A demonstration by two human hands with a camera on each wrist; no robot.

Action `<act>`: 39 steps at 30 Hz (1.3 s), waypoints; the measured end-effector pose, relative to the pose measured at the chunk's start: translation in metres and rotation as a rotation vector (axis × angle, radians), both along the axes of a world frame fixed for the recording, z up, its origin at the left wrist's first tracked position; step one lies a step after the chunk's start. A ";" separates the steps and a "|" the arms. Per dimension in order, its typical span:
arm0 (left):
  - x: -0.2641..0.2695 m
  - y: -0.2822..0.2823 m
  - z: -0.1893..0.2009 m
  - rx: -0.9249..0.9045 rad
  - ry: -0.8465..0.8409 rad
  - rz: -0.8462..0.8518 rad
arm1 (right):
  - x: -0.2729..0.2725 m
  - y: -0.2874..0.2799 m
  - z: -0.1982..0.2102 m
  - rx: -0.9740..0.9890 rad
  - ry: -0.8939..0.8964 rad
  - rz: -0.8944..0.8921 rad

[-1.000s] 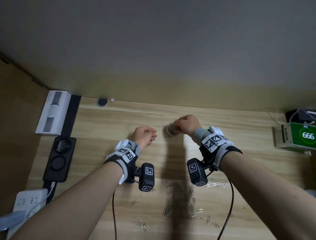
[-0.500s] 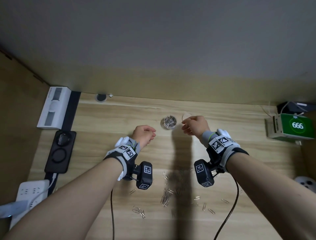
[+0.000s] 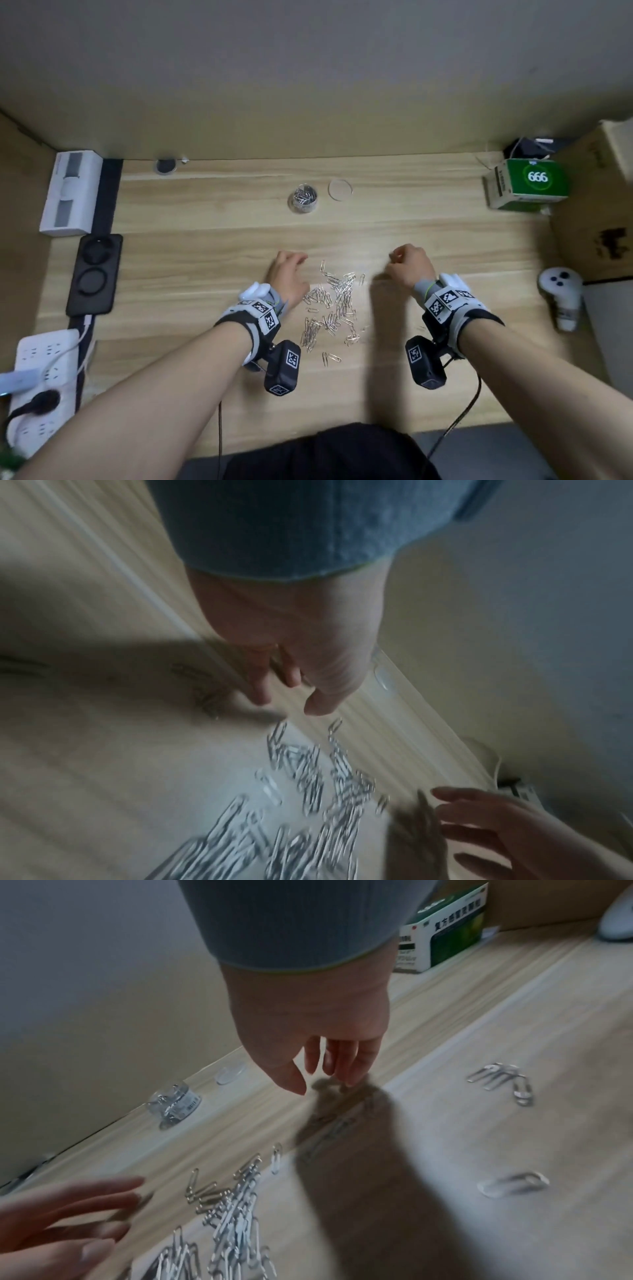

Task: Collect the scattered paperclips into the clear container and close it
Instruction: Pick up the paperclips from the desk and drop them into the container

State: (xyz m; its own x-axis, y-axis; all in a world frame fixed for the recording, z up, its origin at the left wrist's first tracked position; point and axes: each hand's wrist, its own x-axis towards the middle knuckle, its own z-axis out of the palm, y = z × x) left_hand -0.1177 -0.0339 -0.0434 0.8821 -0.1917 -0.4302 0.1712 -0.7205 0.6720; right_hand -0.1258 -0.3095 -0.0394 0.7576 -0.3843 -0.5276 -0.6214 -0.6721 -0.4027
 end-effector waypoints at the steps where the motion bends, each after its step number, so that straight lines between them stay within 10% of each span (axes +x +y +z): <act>1: -0.006 -0.006 -0.002 0.032 -0.029 -0.064 | -0.010 -0.002 -0.004 0.003 0.015 0.000; 10: -0.052 -0.039 -0.015 0.087 -0.196 -0.377 | -0.071 0.034 -0.013 0.346 -0.078 0.016; 23: -0.076 0.042 -0.006 0.083 -0.259 -0.062 | -0.105 -0.038 -0.017 -0.174 -0.010 -0.439; 39: -0.123 0.116 -0.008 0.396 -0.050 0.155 | -0.074 0.120 -0.013 0.067 -0.220 0.112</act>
State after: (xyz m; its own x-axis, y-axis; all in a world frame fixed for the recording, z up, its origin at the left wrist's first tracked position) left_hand -0.2406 0.0820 -0.0517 0.9090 0.1163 -0.4003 0.2723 -0.8929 0.3587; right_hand -0.1998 -0.1892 -0.0524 0.8928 -0.2612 -0.3669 -0.4370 -0.6995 -0.5655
